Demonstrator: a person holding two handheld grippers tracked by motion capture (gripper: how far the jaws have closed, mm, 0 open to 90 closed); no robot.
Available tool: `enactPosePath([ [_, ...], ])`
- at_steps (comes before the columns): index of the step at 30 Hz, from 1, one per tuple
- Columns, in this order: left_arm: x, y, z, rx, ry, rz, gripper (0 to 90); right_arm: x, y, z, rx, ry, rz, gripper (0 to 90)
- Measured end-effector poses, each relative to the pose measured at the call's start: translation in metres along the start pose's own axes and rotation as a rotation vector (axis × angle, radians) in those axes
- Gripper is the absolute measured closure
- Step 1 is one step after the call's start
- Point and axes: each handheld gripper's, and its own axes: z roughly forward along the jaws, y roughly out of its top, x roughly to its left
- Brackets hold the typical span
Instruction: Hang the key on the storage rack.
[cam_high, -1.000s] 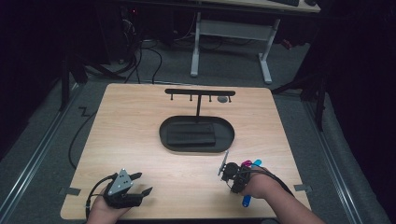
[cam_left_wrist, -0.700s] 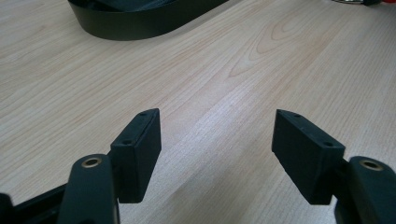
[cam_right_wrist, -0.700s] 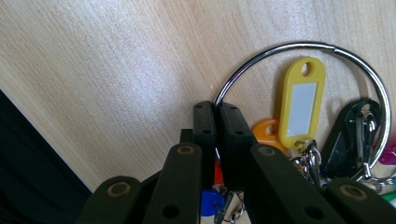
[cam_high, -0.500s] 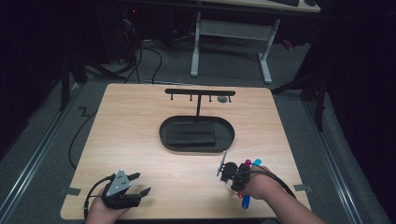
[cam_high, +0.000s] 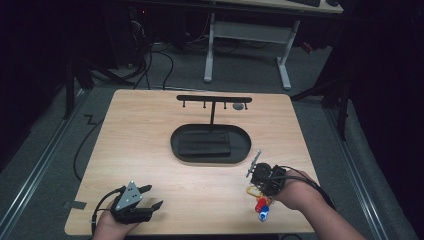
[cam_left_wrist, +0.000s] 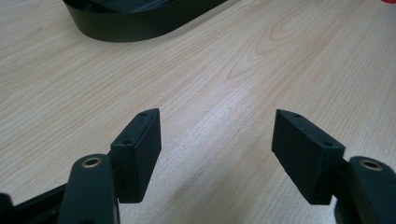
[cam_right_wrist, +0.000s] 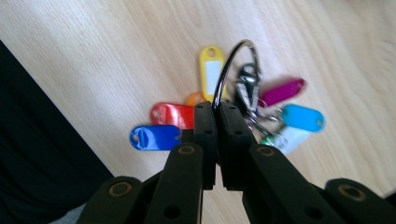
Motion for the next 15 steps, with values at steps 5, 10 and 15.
enactPosePath([
  [5,0.000,0.000,-0.001,0.002,0.001,-0.001,33.5,-0.005,-0.005,-0.014,-0.009,-0.017,0.011,87.6],
  [10,0.000,-0.001,-0.001,0.006,-0.001,-0.001,33.6,-0.010,-0.008,-0.027,-0.022,-0.024,0.019,87.7],
  [15,0.000,-0.001,-0.001,0.004,0.001,-0.002,33.6,-0.014,-0.008,-0.038,-0.037,-0.033,0.036,87.8],
])
